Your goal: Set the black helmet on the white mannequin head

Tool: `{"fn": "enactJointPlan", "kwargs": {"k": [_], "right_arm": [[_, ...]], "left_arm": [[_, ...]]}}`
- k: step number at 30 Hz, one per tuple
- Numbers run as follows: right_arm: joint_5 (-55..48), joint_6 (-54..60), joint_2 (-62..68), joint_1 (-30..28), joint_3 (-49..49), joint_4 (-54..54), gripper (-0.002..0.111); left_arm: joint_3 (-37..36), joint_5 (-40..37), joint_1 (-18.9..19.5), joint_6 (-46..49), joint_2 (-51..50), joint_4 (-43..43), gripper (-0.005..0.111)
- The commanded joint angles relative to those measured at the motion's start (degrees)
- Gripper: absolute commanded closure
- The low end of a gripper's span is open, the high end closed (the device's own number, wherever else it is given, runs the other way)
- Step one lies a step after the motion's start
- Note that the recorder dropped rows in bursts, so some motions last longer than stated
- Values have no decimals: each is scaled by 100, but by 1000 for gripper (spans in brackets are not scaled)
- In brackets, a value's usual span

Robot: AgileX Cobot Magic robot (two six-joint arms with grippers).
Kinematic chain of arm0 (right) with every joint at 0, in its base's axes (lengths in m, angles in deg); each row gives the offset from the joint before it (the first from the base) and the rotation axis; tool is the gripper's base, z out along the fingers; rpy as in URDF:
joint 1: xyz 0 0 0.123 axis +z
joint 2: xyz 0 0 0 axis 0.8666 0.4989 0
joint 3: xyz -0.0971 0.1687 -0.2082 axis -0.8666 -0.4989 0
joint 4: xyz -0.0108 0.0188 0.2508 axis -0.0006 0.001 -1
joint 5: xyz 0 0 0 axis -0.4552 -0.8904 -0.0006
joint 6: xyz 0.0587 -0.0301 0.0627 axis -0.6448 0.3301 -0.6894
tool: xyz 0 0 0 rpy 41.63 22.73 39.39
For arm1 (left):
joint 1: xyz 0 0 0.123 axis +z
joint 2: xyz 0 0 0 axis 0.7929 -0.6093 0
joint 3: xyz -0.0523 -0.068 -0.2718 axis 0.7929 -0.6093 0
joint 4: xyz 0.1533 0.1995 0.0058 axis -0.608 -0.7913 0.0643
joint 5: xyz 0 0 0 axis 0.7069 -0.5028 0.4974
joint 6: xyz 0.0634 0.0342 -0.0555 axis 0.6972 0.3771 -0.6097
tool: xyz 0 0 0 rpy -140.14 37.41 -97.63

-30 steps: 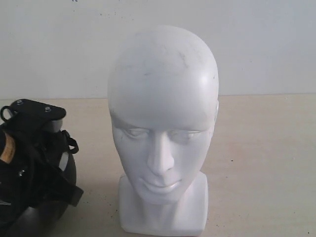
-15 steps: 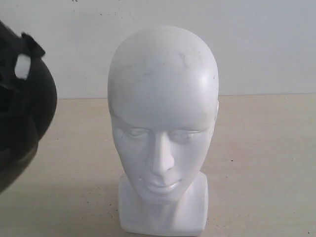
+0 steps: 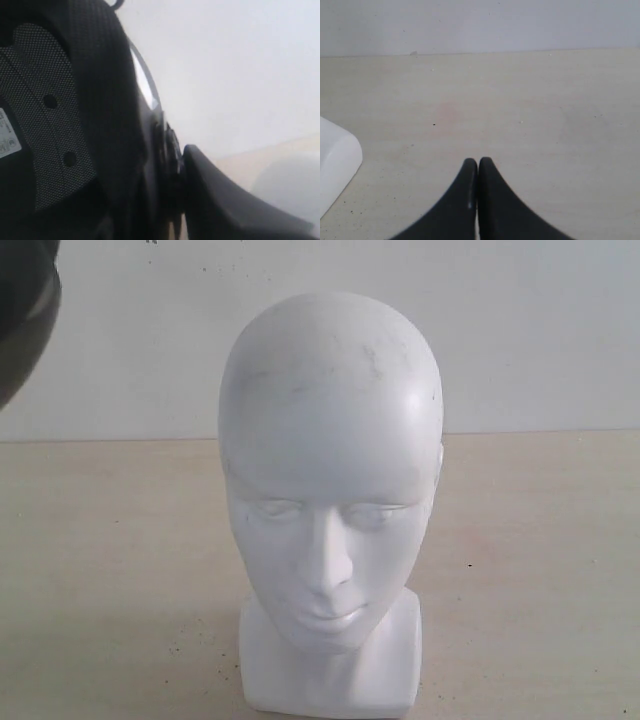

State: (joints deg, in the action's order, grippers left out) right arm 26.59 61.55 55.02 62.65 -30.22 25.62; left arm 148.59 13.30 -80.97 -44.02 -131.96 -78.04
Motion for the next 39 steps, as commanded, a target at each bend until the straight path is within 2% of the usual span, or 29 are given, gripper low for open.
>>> {"fn": "enactJointPlan", "kwargs": {"k": [1,5,12,14,21,25,39], "right_arm": [[63,-11,-31,10,0,26,108],[63,-11,-31,10,0,26,108],[63,-11,-31,10,0,26,108],[63,-11,-31,10,0,26,108],[63,-11,-31,10,0,26,108],[63,-11,-31,10,0,26,108],[63,-11,-31,10,0,26,108]], "left_arm": [[41,909,-4,-933,365,-1696,102],[-217,1445,-4,-1901,747,-2706,102],[-764,1446,-4,-3505,1263,-4660,102],[-825,1361,-4,-3790,1334,-4751,102],[-825,1530,-4,-3774,1361,-4789,102],[-825,1714,-4,-3713,1361,-5180,102],[-825,1610,-4,-3752,1361,-5180,102]]}}
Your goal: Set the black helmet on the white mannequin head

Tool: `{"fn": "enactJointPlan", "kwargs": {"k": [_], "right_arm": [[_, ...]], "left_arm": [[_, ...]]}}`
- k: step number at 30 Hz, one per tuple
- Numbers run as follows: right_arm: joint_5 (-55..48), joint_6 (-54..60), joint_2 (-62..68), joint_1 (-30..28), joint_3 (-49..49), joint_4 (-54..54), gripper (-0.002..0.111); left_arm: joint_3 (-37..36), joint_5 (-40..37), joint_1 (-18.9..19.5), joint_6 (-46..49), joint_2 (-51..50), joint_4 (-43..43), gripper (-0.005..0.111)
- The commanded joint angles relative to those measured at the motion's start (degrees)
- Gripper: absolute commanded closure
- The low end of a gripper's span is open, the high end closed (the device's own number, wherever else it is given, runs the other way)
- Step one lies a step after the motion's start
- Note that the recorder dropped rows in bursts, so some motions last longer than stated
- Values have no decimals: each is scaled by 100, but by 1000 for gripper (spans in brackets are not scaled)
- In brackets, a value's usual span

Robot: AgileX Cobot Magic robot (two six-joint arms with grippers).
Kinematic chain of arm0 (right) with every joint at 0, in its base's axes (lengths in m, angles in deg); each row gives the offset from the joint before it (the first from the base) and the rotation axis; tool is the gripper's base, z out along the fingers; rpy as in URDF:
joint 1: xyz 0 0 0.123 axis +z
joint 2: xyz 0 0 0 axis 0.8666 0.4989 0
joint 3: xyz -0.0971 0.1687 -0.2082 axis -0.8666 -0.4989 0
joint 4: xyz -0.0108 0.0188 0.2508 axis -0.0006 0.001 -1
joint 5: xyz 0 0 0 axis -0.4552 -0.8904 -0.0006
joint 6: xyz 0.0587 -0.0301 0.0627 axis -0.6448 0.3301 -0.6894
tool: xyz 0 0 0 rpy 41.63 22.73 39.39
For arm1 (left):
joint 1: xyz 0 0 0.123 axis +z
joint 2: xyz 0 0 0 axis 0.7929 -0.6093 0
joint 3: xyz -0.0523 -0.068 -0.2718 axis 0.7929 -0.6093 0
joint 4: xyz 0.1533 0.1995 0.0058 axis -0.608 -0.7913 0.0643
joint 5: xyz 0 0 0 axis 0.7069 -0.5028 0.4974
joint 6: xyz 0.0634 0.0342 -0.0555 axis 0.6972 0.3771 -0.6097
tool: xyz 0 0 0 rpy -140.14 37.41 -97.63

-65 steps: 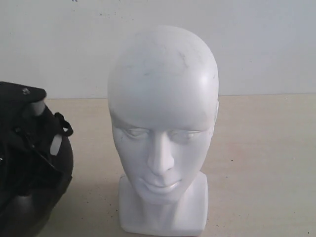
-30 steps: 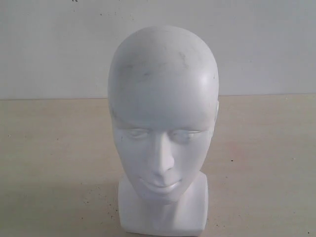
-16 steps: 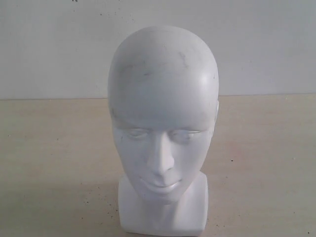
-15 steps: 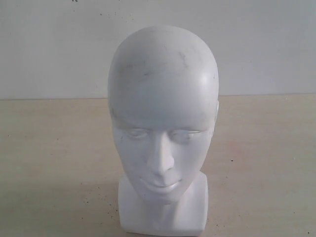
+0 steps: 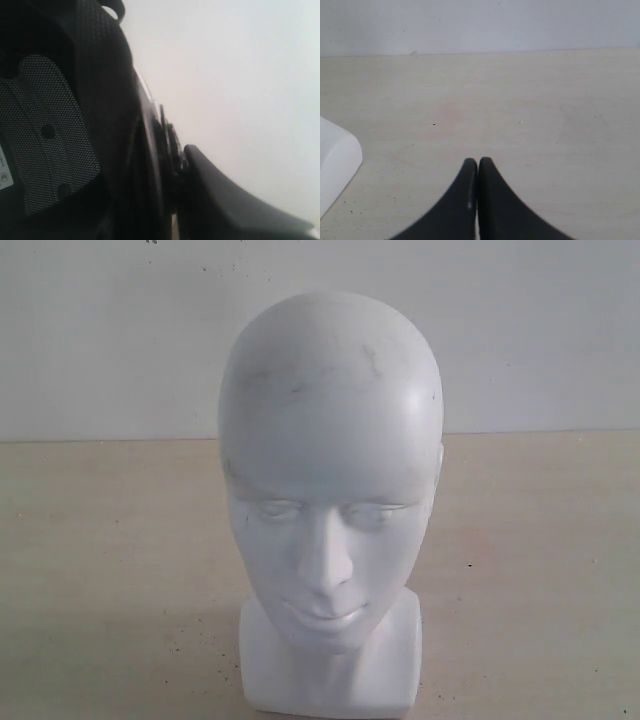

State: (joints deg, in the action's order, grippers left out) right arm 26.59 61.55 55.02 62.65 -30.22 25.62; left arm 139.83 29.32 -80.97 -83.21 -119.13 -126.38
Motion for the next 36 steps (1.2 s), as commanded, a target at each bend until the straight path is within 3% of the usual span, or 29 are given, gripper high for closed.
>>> {"fn": "enactJointPlan", "kwargs": {"k": [1,32,34,36], "right_arm": [[63,-11,-31,10,0,26,108],[63,-11,-31,10,0,26,108],[63,-11,-31,10,0,26,108],[63,-11,-31,10,0,26,108]], "left_arm": [[51,8,-4,166,78,-346,102],[51,-90,-4,166,78,-346,102],[51,-90,-4,562,78,32,102],[51,-22,-4,1730,78,991,102]]}}
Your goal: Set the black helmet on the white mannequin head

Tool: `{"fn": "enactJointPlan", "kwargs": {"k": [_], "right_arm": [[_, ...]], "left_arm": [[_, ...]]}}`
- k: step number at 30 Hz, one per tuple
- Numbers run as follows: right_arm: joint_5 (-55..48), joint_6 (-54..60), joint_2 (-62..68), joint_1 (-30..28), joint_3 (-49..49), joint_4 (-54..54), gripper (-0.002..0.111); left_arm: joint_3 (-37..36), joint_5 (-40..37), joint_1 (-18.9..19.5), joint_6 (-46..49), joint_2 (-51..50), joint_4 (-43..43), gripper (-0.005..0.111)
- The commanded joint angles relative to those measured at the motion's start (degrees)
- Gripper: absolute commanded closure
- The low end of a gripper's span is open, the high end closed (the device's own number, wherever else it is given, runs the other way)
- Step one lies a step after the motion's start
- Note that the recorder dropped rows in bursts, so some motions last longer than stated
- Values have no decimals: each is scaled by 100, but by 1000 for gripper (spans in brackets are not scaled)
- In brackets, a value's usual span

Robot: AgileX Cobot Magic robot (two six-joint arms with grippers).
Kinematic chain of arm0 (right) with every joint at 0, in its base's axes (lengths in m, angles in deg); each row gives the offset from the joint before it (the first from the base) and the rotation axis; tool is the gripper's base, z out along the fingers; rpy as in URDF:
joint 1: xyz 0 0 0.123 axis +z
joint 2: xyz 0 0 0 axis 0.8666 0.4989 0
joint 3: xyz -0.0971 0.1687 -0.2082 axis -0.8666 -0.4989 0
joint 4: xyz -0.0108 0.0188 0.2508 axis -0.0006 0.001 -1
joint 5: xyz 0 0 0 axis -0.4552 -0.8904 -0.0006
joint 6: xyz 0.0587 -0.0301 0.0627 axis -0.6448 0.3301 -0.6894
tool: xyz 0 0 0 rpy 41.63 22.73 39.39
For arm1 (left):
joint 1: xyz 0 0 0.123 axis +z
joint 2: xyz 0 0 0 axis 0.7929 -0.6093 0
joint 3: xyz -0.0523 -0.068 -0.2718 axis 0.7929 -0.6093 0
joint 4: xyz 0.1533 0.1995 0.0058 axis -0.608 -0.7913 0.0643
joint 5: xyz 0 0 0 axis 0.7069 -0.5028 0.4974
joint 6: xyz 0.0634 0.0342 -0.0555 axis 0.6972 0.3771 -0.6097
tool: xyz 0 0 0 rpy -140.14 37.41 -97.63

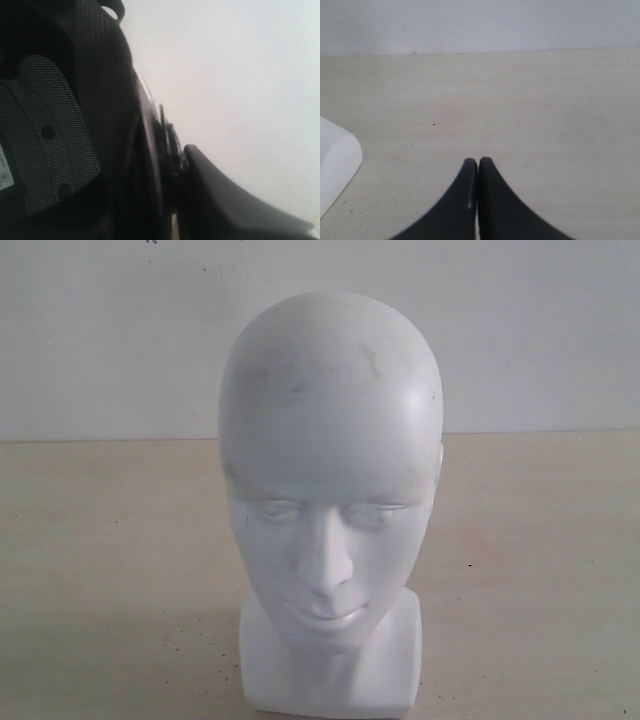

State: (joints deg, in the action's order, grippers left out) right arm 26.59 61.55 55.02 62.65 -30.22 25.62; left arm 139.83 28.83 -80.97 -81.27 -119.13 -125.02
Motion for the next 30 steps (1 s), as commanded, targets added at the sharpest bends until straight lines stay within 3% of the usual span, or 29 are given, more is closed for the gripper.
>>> {"fn": "enactJointPlan", "kwargs": {"k": [1,3,6,10,12,17,20,30], "right_arm": [[63,-11,-31,10,0,26,108],[63,-11,-31,10,0,26,108],[63,-11,-31,10,0,26,108],[63,-11,-31,10,0,26,108],[63,-11,-31,10,0,26,108],[63,-11,-31,10,0,26,108],[63,-11,-31,10,0,26,108],[63,-11,-31,10,0,26,108]], "left_arm": [[51,160,-4,2384,78,1390,102],[51,508,-4,4187,78,2863,102],[51,1044,-4,5946,93,4730,102],[51,1892,-4,8090,93,7130,102],[-77,2654,-4,8579,116,8053,102],[-805,4773,-4,9232,286,9448,102],[-1220,5483,-4,9330,426,9736,102],[-2359,7096,-4,7401,699,9512,102]]}}
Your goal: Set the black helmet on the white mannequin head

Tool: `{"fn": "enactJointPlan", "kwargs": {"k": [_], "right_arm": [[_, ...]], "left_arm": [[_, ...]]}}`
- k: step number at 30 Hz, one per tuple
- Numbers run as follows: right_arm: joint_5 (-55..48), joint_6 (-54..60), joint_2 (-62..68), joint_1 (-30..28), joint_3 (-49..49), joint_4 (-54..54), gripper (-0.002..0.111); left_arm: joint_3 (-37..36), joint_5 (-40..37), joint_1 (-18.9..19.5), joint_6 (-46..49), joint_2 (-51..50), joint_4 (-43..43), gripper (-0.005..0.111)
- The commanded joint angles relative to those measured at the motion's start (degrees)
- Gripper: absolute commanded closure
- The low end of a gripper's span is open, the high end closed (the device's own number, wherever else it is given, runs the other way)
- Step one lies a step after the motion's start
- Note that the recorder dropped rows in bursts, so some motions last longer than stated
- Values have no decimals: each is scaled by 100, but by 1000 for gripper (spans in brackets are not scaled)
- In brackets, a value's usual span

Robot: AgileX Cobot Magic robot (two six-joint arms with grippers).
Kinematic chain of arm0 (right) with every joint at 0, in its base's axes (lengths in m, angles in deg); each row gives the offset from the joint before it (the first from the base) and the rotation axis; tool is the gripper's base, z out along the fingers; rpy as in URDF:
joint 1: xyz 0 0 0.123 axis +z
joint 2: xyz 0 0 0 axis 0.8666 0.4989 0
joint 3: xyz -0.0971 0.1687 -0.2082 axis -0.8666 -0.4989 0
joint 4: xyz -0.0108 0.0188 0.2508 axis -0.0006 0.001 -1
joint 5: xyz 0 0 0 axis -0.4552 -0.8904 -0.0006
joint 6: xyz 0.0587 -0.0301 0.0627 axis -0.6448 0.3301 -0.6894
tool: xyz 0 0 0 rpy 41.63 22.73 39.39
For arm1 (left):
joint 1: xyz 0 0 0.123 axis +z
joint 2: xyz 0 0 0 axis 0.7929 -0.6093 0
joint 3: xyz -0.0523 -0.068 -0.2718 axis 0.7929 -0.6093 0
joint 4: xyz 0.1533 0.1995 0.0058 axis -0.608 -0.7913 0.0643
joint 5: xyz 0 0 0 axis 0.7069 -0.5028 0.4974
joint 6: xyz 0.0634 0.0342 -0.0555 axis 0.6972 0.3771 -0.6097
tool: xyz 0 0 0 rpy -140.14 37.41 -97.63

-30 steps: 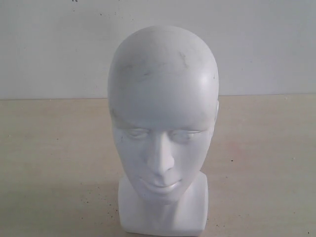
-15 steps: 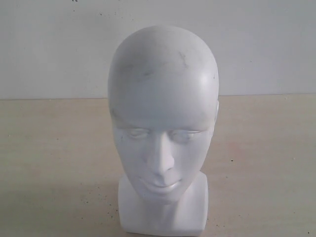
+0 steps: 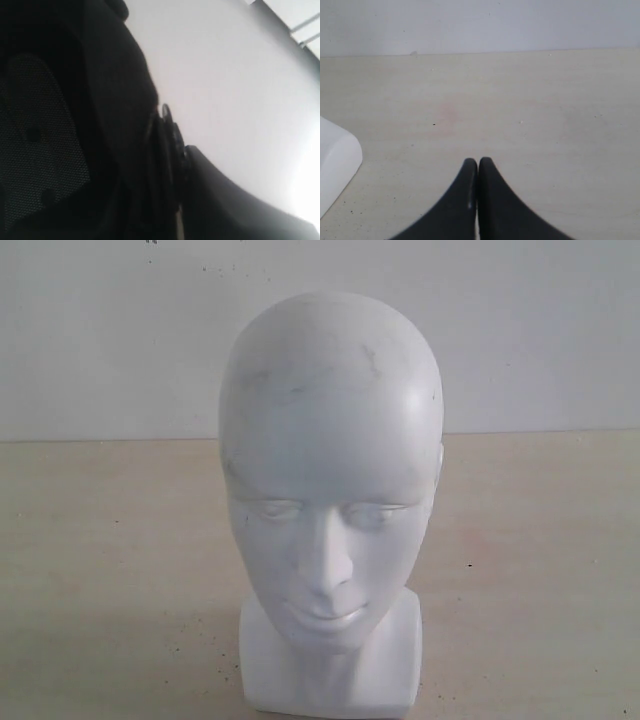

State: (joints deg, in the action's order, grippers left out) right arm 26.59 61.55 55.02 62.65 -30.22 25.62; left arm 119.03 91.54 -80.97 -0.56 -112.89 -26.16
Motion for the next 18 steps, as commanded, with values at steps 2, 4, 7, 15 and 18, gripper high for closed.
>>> {"fn": "enactJointPlan", "kwargs": {"k": [2,4,7,15,18], "right_arm": [[63,-11,-31,10,0,26,108],[63,-11,-31,10,0,26,108],[63,-11,-31,10,0,26,108],[63,-11,-31,10,0,26,108],[63,-11,-31,10,0,26,108]], "left_arm": [[-446,976,-4,-1020,76,-468,102],[-592,1227,-4,-1424,76,-500,102],[-810,1871,-4,-2183,76,-520,102],[-1198,1883,-4,-3792,190,-374,102],[-1198,1883,-4,-4830,258,-153,102]]}}
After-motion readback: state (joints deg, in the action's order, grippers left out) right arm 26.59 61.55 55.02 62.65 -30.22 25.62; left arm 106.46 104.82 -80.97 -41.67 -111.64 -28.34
